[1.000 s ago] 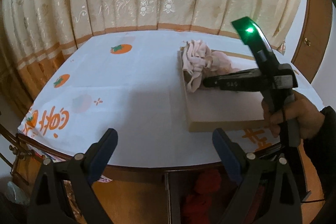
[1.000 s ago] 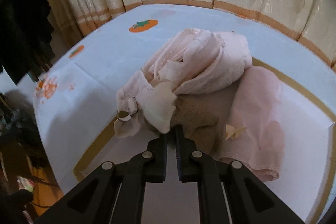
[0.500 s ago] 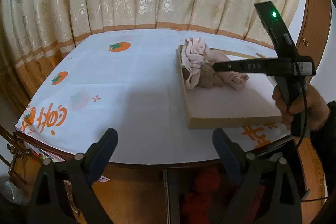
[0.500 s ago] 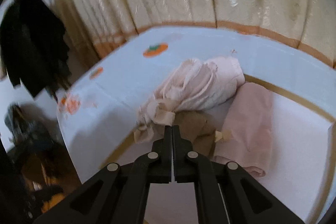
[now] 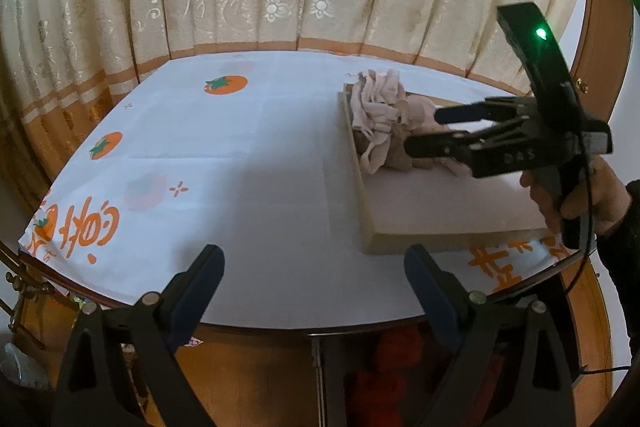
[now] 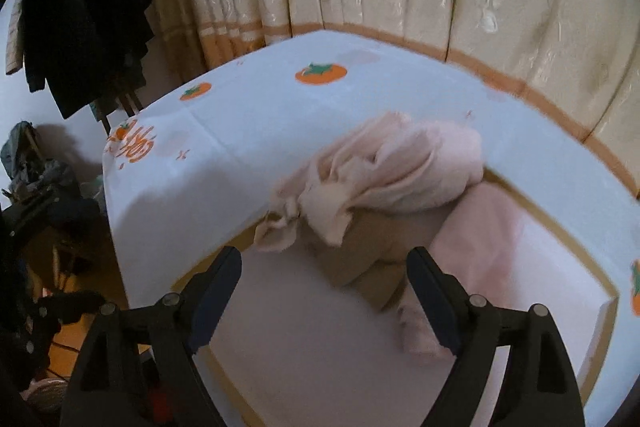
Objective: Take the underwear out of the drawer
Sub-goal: 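Withdraw both open tools from the tray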
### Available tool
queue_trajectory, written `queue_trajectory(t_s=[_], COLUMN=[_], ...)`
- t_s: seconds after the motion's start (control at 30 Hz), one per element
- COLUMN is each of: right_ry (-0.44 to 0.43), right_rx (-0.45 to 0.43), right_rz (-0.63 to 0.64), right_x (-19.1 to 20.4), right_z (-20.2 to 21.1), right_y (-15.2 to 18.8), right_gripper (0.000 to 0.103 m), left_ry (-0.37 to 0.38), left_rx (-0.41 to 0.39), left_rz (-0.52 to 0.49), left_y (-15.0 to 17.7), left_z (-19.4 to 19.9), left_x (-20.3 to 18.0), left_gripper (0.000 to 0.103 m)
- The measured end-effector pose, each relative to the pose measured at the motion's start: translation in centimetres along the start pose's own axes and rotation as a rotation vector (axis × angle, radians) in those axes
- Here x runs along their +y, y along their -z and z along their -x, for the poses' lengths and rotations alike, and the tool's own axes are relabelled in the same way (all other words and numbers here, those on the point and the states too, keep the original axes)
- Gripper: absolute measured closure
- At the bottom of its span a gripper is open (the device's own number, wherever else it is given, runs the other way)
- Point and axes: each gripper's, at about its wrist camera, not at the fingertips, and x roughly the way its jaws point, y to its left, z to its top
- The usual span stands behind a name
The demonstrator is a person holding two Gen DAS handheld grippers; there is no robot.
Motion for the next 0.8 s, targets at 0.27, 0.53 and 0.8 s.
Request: queue_trajectory(t_s=[0.27,0.53,0.8], right_ry=[0.018,0.018,-0.236], right_rx=[0.145,0.137,0.052], right_rz=[0.073,-0.01,-0.206], right_x=[0.2,-0.5,-0.3], right_z=[-5.6,-3.8,3.6], right_y=[-0.7,-0.8,2.4], right_gripper=[0.032,0.074,0.075], left_ry=[-0.011,-0.014,0.024], left_rx=[0.003,0.004,0.012], left_rz=[-0.01,0.011,0.021], left_y=[0.5,0.8,1.5], left_z=[0.9,1.1,1.6], left_x=[0.0,0.2,-0.6], left_gripper=[0.01,0.01,0.01])
